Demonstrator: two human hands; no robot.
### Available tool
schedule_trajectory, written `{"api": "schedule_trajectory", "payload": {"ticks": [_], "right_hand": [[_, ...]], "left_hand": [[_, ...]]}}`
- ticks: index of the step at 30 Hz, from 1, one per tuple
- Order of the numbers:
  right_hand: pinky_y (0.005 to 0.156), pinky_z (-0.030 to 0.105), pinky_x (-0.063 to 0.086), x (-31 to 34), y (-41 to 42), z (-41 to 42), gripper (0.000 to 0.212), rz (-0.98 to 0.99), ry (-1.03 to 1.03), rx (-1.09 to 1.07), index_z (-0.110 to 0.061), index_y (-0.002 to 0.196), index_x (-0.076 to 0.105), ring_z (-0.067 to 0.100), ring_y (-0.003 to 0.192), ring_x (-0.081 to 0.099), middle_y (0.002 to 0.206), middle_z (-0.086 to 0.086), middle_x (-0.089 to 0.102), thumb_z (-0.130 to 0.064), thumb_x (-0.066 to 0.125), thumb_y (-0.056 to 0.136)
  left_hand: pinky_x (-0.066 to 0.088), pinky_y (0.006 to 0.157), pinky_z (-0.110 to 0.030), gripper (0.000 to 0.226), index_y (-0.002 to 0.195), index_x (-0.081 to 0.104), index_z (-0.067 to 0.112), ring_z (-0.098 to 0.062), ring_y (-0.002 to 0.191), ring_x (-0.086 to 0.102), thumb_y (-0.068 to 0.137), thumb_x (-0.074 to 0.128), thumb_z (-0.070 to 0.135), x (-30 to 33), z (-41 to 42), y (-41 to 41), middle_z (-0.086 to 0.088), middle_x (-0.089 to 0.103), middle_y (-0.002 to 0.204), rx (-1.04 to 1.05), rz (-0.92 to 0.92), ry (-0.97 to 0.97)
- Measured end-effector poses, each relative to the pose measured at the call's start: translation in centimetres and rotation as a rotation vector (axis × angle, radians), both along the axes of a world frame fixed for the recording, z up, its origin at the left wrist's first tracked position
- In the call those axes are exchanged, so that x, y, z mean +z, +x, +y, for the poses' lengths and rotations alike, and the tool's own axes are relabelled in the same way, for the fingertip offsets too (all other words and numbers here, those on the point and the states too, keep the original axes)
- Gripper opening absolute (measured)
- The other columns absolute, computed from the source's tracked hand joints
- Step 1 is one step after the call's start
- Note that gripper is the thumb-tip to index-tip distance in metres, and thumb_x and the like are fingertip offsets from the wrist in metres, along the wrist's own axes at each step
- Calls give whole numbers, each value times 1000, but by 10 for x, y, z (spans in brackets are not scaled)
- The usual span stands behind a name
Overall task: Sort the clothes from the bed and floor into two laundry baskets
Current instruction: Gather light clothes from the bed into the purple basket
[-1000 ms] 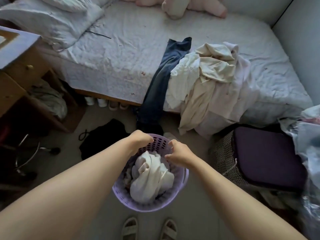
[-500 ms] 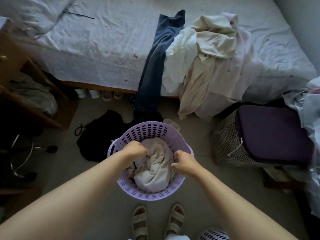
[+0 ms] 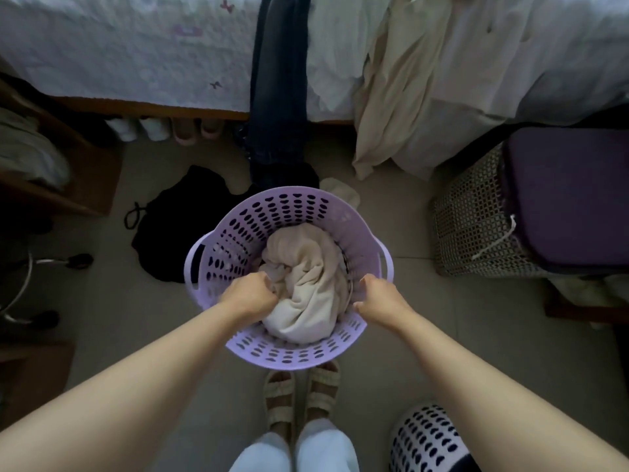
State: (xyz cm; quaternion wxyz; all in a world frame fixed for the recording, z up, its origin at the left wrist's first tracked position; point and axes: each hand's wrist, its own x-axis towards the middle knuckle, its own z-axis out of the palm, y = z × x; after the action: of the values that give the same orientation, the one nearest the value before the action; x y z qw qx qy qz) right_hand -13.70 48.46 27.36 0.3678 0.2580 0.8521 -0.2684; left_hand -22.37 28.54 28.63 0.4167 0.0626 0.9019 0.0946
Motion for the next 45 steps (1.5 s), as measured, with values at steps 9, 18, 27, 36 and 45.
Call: {"api": "schedule_trajectory", "payload": {"ticks": [9, 18, 27, 36, 45], "right_hand": [[101, 40, 38, -71, -6, 9, 44, -86, 245, 202, -7, 129, 42, 34, 126, 43, 136, 13, 43, -21, 54, 90], [109, 35, 26, -132, -5, -4, 44, -308, 593, 578, -5, 135, 40, 29, 124, 41, 135, 14, 45, -20, 39, 93], [118, 51, 4, -143, -17, -12, 49, -652, 766, 709, -14, 146, 31, 31, 141, 25, 150, 11, 34, -30, 29, 100], [118, 51, -4, -135, 3, 2, 64, -696, 781, 813, -19, 152, 15, 28, 145, 14, 155, 7, 21, -44, 33, 96], [118, 52, -4, -116, 72, 43, 70, -766, 781, 759, -19, 152, 9, 28, 146, 7, 158, 7, 14, -49, 36, 95]], "left_hand": [[38, 94, -40, 38, 126, 47, 19, -29, 118, 51, 90, 49, 31, -67, -40, -37, -7, 55, 127, -203, 76, -250], [35, 96, -37, 34, 120, 45, 18, -23, 113, 51, 87, 47, 23, -124, -97, -83, -3, 54, 117, -618, 213, -470], [27, 103, -38, 31, 119, 48, 24, -17, 114, 49, 88, 46, 20, -147, -114, -99, 6, 60, 112, -990, 233, -581], [27, 107, -36, 27, 111, 57, 30, -15, 115, 49, 91, 48, 15, -135, -84, -85, 9, 62, 112, -1110, 254, -641], [29, 97, -30, 25, 106, 61, 29, -13, 113, 55, 90, 49, 14, -119, -29, -33, 10, 66, 110, -1164, 250, -586]]}}
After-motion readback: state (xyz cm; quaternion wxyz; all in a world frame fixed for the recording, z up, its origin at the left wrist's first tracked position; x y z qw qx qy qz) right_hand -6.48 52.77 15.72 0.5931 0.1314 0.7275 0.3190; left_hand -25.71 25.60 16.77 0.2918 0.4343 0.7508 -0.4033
